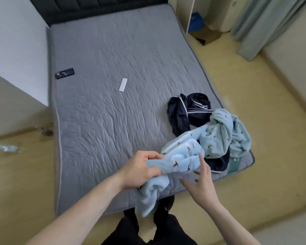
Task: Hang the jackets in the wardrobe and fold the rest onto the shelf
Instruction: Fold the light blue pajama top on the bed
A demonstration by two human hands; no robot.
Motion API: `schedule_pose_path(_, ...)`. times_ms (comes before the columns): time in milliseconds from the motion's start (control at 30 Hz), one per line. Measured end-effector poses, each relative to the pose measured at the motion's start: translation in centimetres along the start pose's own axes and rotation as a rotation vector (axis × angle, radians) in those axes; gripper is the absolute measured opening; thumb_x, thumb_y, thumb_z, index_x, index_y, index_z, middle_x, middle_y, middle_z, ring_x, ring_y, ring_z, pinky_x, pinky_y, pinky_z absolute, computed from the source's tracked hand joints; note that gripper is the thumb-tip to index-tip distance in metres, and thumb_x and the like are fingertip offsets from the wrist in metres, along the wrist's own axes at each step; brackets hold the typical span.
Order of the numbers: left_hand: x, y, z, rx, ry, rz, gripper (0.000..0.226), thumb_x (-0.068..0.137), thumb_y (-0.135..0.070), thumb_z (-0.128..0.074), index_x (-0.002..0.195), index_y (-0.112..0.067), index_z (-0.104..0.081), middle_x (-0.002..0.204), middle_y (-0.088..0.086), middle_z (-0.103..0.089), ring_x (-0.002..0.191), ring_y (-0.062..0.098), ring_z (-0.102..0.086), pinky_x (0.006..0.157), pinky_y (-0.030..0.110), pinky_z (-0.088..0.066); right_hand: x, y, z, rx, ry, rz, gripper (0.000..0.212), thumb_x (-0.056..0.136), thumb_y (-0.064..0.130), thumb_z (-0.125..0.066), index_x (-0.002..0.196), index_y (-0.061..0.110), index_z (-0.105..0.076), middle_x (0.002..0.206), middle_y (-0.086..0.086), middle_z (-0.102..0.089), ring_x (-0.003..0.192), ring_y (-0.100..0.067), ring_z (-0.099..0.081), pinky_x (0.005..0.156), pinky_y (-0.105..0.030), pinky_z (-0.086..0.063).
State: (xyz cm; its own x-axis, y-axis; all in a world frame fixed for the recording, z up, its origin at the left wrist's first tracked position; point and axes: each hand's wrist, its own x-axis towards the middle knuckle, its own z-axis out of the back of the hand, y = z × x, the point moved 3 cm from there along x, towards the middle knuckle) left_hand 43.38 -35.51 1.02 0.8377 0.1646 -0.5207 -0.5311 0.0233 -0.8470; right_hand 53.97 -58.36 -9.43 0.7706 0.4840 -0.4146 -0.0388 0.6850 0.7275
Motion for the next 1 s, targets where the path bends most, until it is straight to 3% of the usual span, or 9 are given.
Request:
schedule_pose_path(67,-3.6,-1.8,1.5,0.007,0.014,-0.08,0.024,0.077,-0.013,-0.067,0.096,-0.023,-0.078,0.088,0.001,-0.075,0.078,0.008,-0.065,0.069,0.024,-0.051,-0.2,2.8,-0.4,-0.043,-0.003,0.033,0.093,0.083,0.026,-0.083,0.158,0.038,-0.031,0.148,0.013,-0.034,0.119,-0.007,-0.049,0.095,-0.035,-0.049)
schedule_pose_path(133,-6.7,-2.8,3.6,0.019,-0.04,-0.156,0.025,0.078,-0.012,-0.067,0.097,-0.022,-0.079,0.089,0.003,-0.077,0.08,0.01,-0.069,0.07,0.025,-0.053,-0.5,6.0,-1.5,-0.069,0.045,0.075,0.034,0.084,0.013,-0.069,0.115,0.029,-0.066,0.114,0.006,-0.065,0.096,-0.012,-0.059,0.081,-0.038,-0.05)
schedule_pose_path(167,-8.0,-3.0,5.0,0.036,-0.09,-0.2,0.025,0.078,-0.012,-0.067,0.098,-0.022,-0.079,0.088,0.001,-0.077,0.08,0.01,-0.07,0.07,0.025,-0.054,-0.6,7.5,-2.1,-0.082,0.049,0.102,0.013,0.085,0.008,-0.062,0.09,0.02,-0.064,0.088,0.002,-0.068,0.08,-0.016,-0.059,0.069,-0.036,-0.047)
schedule_pose_path(233,-10.3,-2.9,8.6,0.056,-0.26,-0.276,0.026,0.078,-0.012,-0.068,0.096,-0.027,-0.078,0.088,-0.002,-0.077,0.08,0.01,-0.071,0.071,0.025,-0.055,-1.1,10.4,-2.7,-0.048,0.021,0.142,0.016,0.091,0.007,-0.056,0.079,0.017,-0.059,0.07,0.001,-0.065,0.069,-0.018,-0.056,0.058,-0.031,-0.04)
schedule_pose_path(400,-14.6,-1.6,18.9,0.275,-0.734,-0.383,0.026,0.081,-0.018,-0.082,0.102,-0.029,-0.074,0.097,-0.01,-0.075,0.09,0.008,-0.071,0.084,0.035,-0.059,-3.7,21.6,-1.4,0.285,0.091,0.37,0.024,0.094,0.044,-0.062,0.109,0.031,-0.076,0.103,0.011,-0.079,0.096,-0.001,-0.071,0.077,-0.019,-0.055)
schedule_pose_path(567,-17.1,-2.7,23.8,0.721,-0.96,-0.538,0.037,0.081,-0.01,-0.079,0.115,-0.015,-0.065,0.108,0.002,-0.058,0.092,0.017,-0.057,0.088,0.041,-0.051,-5.7,29.8,-1.2,0.564,0.157,0.231,0.033,0.08,0.045,-0.07,0.098,0.021,-0.083,0.1,-0.011,-0.08,0.097,-0.031,-0.077,0.072,-0.037,-0.063)
schedule_pose_path(667,-18.3,-1.5,22.2,0.797,-0.816,-0.564,0.033,0.082,-0.012,-0.069,0.106,-0.03,-0.055,0.102,-0.013,-0.053,0.087,0.003,-0.053,0.078,0.035,-0.052,-6.3,31.2,-2.1,0.746,0.221,0.091,0.045,0.093,0.045,-0.064,0.117,0.009,-0.077,0.114,-0.02,-0.076,0.108,-0.035,-0.074,0.09,-0.048,-0.058)
schedule_pose_path(833,-18.0,6.1,15.1,0.943,-0.198,-0.463,0.073,0.082,-0.055,-0.071,0.142,-0.029,-0.039,0.136,-0.013,-0.043,0.122,0.004,-0.042,0.104,0.02,-0.036,-7.5,32.4,-3.8,0.933,0.328,0.028,0.049,0.105,0.043,-0.051,0.133,0.005,-0.066,0.126,-0.025,-0.07,0.116,-0.036,-0.071,0.089,-0.046,-0.058)
schedule_pose_path(1000,-17.7,6.7,14.1,0.483,-0.355,-0.455,0.027,0.086,-0.037,-0.073,0.109,-0.026,-0.066,0.108,-0.012,-0.069,0.102,0.004,-0.064,0.089,0.034,-0.052,-7.3,32.1,-4.5,0.936,0.343,-0.052,0.051,0.105,0.05,-0.051,0.126,0.009,-0.073,0.128,-0.023,-0.071,0.115,-0.038,-0.071,0.079,-0.044,-0.063)
